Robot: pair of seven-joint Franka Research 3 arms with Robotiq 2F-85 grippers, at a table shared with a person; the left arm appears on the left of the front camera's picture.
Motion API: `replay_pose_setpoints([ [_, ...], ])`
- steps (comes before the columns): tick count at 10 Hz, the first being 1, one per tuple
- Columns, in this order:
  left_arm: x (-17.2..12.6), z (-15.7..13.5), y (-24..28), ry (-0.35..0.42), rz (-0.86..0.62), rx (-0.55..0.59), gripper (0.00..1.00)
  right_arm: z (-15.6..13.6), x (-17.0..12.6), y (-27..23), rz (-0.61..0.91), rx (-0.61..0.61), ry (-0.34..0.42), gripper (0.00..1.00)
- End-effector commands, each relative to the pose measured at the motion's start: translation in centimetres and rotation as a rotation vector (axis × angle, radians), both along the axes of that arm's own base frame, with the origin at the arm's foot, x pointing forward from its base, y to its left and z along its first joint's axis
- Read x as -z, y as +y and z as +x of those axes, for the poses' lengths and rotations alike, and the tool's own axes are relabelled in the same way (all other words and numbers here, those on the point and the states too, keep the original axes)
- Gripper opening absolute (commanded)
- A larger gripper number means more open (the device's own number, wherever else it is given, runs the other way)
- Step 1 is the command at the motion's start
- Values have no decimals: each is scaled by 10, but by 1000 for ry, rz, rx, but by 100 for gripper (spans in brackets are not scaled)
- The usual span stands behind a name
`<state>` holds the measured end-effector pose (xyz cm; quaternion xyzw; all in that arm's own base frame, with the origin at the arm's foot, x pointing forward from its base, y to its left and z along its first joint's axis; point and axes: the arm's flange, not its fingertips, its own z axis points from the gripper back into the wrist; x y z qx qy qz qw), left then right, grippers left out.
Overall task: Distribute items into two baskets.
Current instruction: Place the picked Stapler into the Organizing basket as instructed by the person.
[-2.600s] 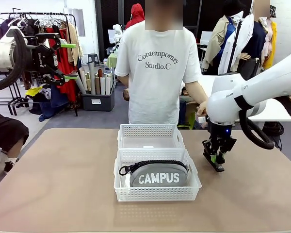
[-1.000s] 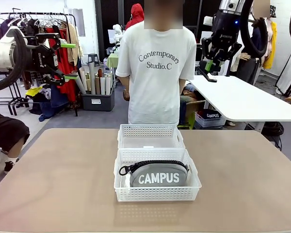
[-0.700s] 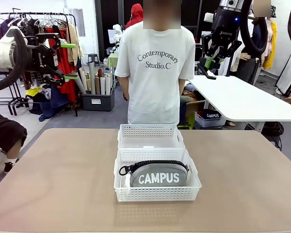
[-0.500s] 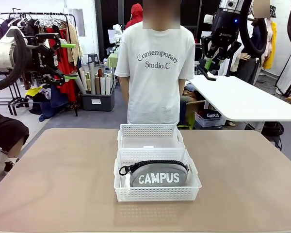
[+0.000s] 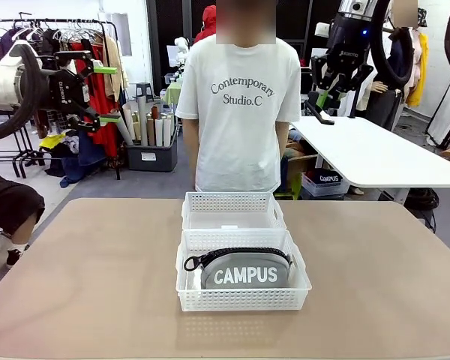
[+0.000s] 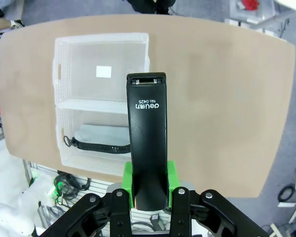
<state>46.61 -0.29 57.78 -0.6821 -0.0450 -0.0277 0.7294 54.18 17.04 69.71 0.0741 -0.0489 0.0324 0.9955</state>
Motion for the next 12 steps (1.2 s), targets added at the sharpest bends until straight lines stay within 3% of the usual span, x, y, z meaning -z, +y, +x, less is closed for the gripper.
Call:
replay_pose_setpoints([
  [1,-2,-1,1,6,-4,6,100,-1,-3,0,1,-3,-6,0],
  [12,-2,-1,1,6,-4,6,100,-1,-3,0,1,-3,-6,0],
])
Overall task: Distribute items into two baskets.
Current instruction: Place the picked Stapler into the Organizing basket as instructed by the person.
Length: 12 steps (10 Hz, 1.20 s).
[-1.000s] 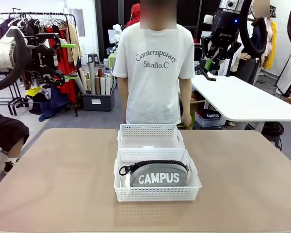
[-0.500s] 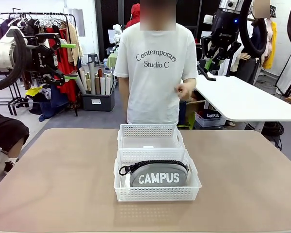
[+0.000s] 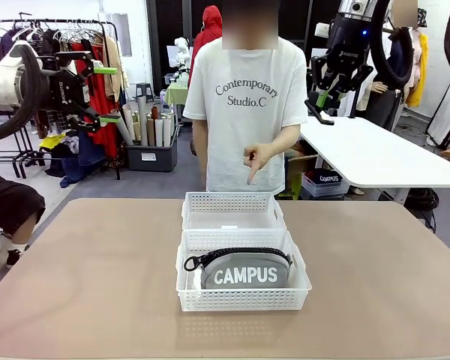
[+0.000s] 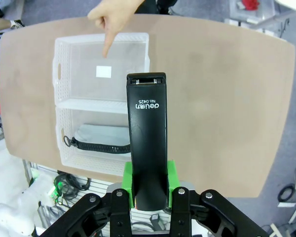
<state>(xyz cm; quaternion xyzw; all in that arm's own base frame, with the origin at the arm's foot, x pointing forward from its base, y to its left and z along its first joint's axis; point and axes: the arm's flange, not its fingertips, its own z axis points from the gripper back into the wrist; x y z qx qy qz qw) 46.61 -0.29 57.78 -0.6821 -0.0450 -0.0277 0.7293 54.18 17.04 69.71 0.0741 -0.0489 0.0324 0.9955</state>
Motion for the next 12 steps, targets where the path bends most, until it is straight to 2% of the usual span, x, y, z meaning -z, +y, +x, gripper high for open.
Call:
replay_pose_setpoints([
  [1,-2,-1,1,6,-4,6,100,-1,-3,0,1,-3,-6,0],
  [7,-2,-1,1,6,-4,6,100,0,0,0,0,0,0,0],
  [10,-2,-1,1,6,-4,6,100,7,15,34,-38,-251,-25,0],
  [12,-2,-1,1,6,-4,6,100,12,20,69,-89,-498,-72,0],
])
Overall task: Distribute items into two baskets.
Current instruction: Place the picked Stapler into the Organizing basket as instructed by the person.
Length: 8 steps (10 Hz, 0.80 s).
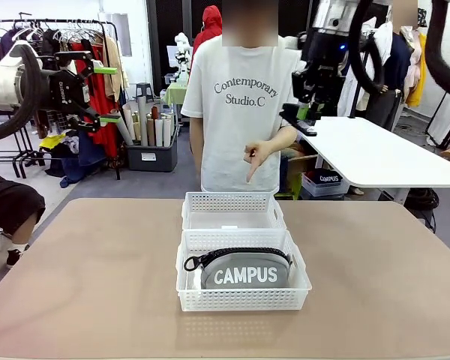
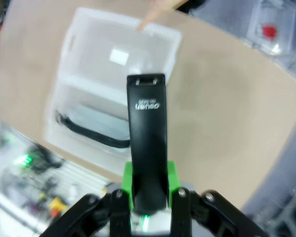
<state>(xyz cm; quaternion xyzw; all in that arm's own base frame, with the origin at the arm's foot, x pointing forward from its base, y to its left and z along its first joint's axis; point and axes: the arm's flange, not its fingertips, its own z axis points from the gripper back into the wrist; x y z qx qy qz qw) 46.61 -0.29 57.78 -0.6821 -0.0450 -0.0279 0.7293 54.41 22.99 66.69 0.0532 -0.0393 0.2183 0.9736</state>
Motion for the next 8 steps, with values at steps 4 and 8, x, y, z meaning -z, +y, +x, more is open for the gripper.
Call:
replay_pose_setpoints([
  [4,-2,-1,1,6,-4,6,100,7,24,90,-109,-573,-140,0],
  [8,-2,-1,1,6,-4,6,100,7,84,137,-159,-856,-190,0],
])
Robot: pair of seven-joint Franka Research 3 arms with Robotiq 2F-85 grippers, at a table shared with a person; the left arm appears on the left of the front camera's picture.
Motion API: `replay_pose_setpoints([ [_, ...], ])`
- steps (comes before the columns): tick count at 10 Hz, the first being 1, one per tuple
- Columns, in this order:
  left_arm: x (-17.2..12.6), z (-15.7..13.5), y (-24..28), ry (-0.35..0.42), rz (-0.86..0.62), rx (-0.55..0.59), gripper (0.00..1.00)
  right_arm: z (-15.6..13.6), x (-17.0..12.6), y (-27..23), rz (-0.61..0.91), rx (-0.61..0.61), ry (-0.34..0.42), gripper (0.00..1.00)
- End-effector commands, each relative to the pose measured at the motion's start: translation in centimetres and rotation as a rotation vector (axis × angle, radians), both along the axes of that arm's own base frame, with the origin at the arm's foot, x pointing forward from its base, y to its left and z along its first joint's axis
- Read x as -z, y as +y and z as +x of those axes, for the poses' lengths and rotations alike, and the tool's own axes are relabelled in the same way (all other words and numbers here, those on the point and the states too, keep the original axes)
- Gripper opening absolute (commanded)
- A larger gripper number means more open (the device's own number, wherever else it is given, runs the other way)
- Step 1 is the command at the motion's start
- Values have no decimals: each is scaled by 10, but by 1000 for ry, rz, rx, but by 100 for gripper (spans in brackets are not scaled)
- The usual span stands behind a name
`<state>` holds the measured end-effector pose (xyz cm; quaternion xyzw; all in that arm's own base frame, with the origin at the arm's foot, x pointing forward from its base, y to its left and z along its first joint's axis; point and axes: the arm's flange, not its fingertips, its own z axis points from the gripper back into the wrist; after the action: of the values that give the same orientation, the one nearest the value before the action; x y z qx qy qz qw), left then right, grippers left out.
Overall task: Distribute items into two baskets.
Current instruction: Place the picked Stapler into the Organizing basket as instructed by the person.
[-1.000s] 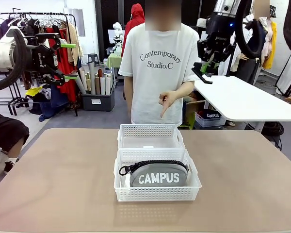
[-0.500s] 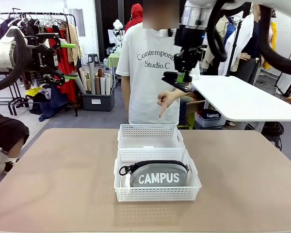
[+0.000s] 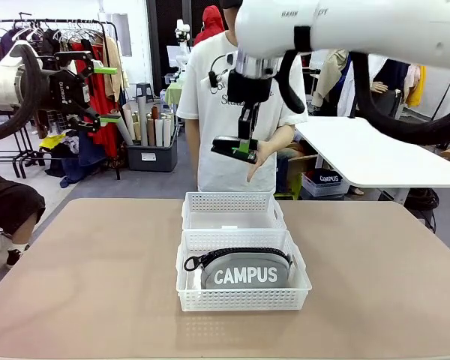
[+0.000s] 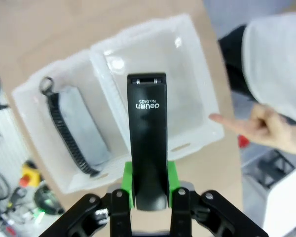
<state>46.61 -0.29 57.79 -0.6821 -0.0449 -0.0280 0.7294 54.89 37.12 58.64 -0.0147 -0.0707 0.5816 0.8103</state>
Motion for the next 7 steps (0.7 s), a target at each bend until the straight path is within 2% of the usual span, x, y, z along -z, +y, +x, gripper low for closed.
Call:
replay_pose_setpoints([
  [1,-2,-1,1,6,-4,5,100,3,27,-2,-38,-153,-71,0],
  [5,-2,-1,1,6,-4,5,100,-6,86,-4,-55,-314,-186,0],
  [6,-2,-1,1,6,-4,5,100,-6,97,-5,-74,-300,-187,0],
  [7,-2,-1,1,6,-4,5,100,-7,98,-7,-126,-224,-81,0],
])
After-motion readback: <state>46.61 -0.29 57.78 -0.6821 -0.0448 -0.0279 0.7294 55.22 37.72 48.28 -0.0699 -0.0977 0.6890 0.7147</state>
